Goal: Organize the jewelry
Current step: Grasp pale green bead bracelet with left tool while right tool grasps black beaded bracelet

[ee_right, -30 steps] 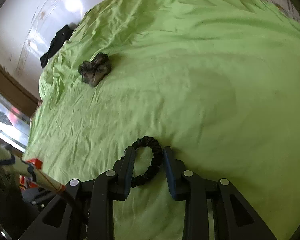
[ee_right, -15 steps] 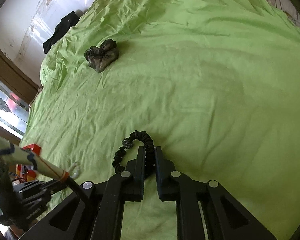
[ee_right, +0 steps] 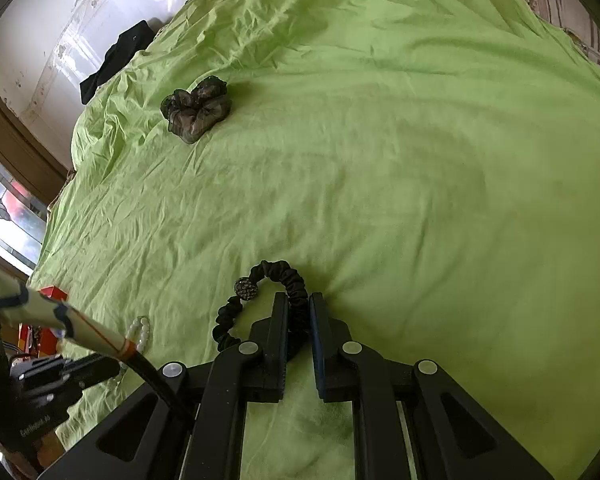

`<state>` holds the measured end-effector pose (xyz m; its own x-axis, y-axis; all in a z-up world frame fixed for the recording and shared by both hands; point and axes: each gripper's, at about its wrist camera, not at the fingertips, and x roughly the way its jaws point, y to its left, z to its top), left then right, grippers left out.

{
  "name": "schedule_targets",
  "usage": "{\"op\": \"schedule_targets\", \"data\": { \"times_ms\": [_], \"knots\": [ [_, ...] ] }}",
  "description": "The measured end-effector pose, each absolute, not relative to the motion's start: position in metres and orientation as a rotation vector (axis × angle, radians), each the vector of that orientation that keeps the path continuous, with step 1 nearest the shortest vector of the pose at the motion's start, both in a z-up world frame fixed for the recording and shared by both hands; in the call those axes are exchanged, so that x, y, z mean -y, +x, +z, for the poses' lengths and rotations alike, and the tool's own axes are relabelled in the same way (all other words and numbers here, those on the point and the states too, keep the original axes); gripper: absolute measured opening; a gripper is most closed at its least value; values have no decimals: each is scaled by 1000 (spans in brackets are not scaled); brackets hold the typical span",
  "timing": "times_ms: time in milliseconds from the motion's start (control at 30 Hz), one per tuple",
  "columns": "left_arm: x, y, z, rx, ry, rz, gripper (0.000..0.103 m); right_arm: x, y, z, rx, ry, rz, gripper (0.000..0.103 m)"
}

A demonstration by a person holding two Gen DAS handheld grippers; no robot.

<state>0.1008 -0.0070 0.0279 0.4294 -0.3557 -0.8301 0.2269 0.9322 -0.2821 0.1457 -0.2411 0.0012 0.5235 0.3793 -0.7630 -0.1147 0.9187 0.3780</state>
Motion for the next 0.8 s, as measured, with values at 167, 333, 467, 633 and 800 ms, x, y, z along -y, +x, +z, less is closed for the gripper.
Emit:
{"op": "schedule_targets", "data": {
  "times_ms": [167,333,467,633,800],
  "knots": [
    [23,112,17,-1089,-63,-336,6,240,145,1,-975,292,299,11],
    [24,113,17,-1075,-46,-338,6,241,145,0,-975,305,304,11],
    [6,118,15,-1085,-139,-353,6,241,146,-1,-972,308,306,11],
    [21,114,14,-1052,-44,-308,7,238,144,-1,-961,270,288,11],
    [40,109,13,-1003,72,-259,7,238,144,-1,-959,272,274,12]
  ]
}}
